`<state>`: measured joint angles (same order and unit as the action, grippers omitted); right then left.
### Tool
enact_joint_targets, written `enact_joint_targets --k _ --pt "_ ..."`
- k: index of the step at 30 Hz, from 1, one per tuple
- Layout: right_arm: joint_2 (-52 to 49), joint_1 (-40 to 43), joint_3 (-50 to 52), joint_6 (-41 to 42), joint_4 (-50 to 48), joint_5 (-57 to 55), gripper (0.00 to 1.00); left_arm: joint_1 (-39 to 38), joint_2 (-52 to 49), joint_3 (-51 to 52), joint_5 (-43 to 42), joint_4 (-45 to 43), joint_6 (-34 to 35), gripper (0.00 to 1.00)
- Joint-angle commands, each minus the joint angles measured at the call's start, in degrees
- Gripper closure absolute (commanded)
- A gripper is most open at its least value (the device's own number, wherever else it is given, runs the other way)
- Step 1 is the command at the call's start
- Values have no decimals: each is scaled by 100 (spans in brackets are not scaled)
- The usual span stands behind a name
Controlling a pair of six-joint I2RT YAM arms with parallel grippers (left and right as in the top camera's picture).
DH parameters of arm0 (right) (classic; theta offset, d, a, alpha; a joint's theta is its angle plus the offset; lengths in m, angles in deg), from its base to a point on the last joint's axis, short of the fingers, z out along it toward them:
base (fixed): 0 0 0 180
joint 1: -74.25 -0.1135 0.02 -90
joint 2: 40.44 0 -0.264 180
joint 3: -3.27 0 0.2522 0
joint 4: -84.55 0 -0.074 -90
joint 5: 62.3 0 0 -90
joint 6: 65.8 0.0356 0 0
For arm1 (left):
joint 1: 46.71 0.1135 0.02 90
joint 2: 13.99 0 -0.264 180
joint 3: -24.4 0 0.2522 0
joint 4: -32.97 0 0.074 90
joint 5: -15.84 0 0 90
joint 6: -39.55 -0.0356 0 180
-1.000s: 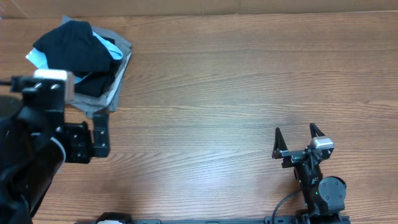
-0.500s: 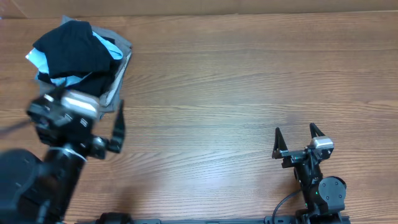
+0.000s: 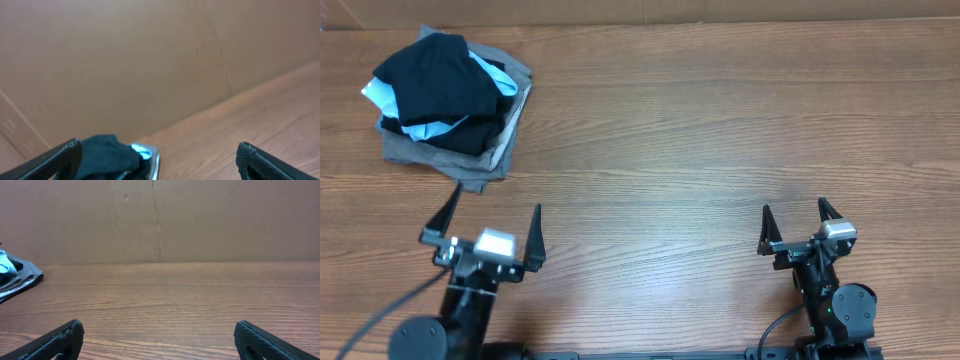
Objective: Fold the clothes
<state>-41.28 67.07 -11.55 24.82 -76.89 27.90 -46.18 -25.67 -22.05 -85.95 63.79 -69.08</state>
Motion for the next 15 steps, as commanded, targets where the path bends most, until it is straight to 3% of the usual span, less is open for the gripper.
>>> enact_joint_targets --k 1,4,15 --pt "61 -20 61 -24 -15 48 0 59 577 645 262 -310 691 0" --pt "61 -20 61 -24 -15 50 0 59 955 1156 507 -551 1117 0" --pt "61 -20 61 -24 -15 48 0 70 1150 2708 494 -2297 1139 0"
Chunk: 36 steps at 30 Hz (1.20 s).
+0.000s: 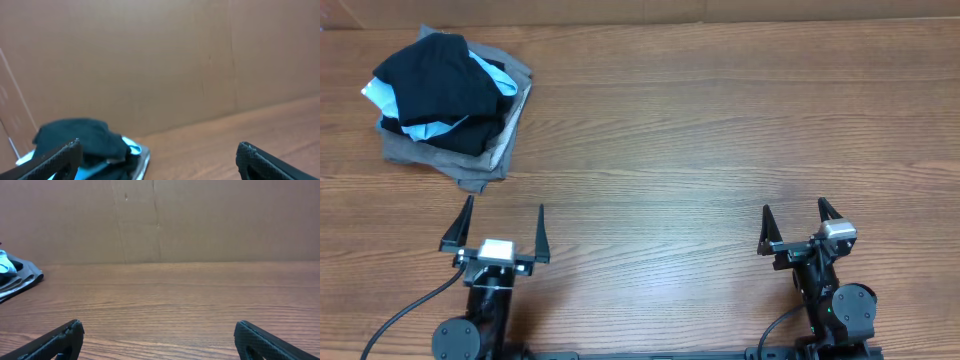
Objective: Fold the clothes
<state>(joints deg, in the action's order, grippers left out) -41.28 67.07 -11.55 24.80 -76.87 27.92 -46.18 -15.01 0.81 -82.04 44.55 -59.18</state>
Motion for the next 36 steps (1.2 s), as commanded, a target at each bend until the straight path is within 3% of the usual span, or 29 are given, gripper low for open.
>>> enact_joint_targets --k 1,4,16,22,26,36 --pt "61 -20 61 -22 -17 46 0 74 83 584 103 -573 149 0" --pt "61 -20 61 -22 -17 46 0 138 83 970 98 -990 282 0" --pt "61 -20 61 -22 -17 46 0 330 85 957 391 601 299 0" --pt "61 -20 61 -22 -17 46 0 330 83 955 319 608 811 0" --pt "61 -20 61 -22 -17 46 0 330 61 955 826 645 1434 0" --pt "61 -20 61 -22 -17 46 0 330 59 955 868 647 1458 0"
